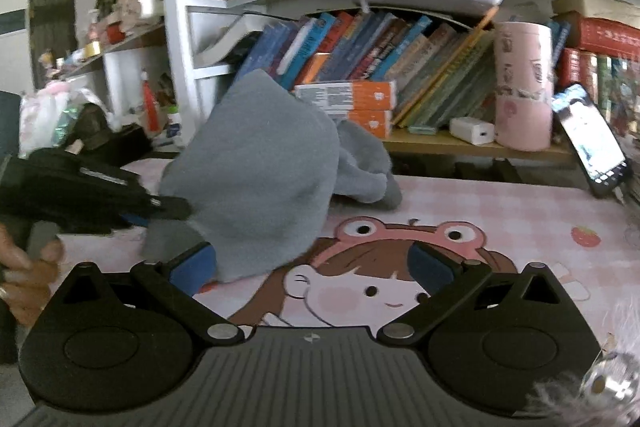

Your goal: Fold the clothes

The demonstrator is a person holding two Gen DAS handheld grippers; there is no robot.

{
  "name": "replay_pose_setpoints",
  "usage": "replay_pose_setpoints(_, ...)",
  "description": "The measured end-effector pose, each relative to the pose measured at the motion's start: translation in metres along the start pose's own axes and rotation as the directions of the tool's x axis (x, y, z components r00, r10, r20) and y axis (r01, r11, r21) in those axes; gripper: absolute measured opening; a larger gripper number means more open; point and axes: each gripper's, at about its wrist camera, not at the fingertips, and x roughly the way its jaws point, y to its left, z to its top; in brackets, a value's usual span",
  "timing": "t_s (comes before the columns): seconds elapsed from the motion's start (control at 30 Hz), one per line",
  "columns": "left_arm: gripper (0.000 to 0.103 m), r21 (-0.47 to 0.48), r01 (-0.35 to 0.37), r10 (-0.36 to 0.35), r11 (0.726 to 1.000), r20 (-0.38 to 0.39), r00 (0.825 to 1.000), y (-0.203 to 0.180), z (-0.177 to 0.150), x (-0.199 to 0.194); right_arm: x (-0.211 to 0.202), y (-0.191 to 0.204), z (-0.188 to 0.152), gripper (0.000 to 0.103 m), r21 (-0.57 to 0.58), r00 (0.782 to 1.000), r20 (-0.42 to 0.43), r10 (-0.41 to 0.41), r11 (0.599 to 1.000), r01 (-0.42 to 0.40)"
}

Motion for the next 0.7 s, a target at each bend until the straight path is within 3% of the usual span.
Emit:
replay_pose_setpoints(0.1,0.013,-0.046,-0.061,0.065,0.997,0.100,0.993,0.029,0.014,-0.047,-0.002,0.007,0.000,0.103,-0.025,1.000,0.003,0.022,0.999,-0.022)
replay_pose_setpoints(0.13,0.013,-0.074,-0.098,0.108,0.992,0.151,0.983,0.042,0.019,-0.064,-0.003,0.009,0.000,0.103,-0.029,0.999,0.006,0.032,0.999,-0.032)
replay_pose_setpoints(0.23,0.013,-0.206,-0.234,0.289,0.950,0.298,0.910,0.079,0.031,-0.118,-0.007,0.013,0.002,0.103,-0.028,0.998,0.017,0.060,0.998,-0.060)
replay_pose_setpoints(0.3,0.013,-0.300,-0.288,0.389,0.909,0.368,0.844,0.102,0.036,-0.152,-0.009,0.016,0.002,0.103,-0.025,0.997,0.021,0.080,0.997,-0.080)
replay_pose_setpoints(0.37,0.013,-0.355,-0.297,0.430,0.887,0.395,0.812,0.112,0.038,-0.175,-0.011,0.019,0.002,0.103,-0.023,0.995,0.020,0.099,0.995,-0.098)
replay_pose_setpoints(0.4,0.013,-0.368,-0.292,0.434,0.883,0.403,0.806,0.114,0.037,-0.182,-0.011,0.020,0.002,0.103,-0.024,0.994,0.019,0.106,0.994,-0.105)
replay_pose_setpoints(0.47,0.013,-0.370,-0.294,0.438,0.881,0.405,0.803,0.110,0.036,-0.185,-0.011,0.023,0.001,0.103,-0.032,0.994,0.017,0.112,0.993,-0.111)
replay_pose_setpoints(0.53,0.013,-0.365,-0.283,0.422,0.887,0.389,0.819,0.105,0.033,-0.181,-0.012,0.026,0.000,0.103,-0.042,0.993,0.016,0.113,0.993,-0.112)
replay_pose_setpoints(0.7,0.013,-0.325,-0.229,0.335,0.918,0.325,0.884,0.089,0.015,-0.153,-0.014,0.027,0.000,0.103,-0.048,0.992,0.021,0.122,0.992,-0.121)
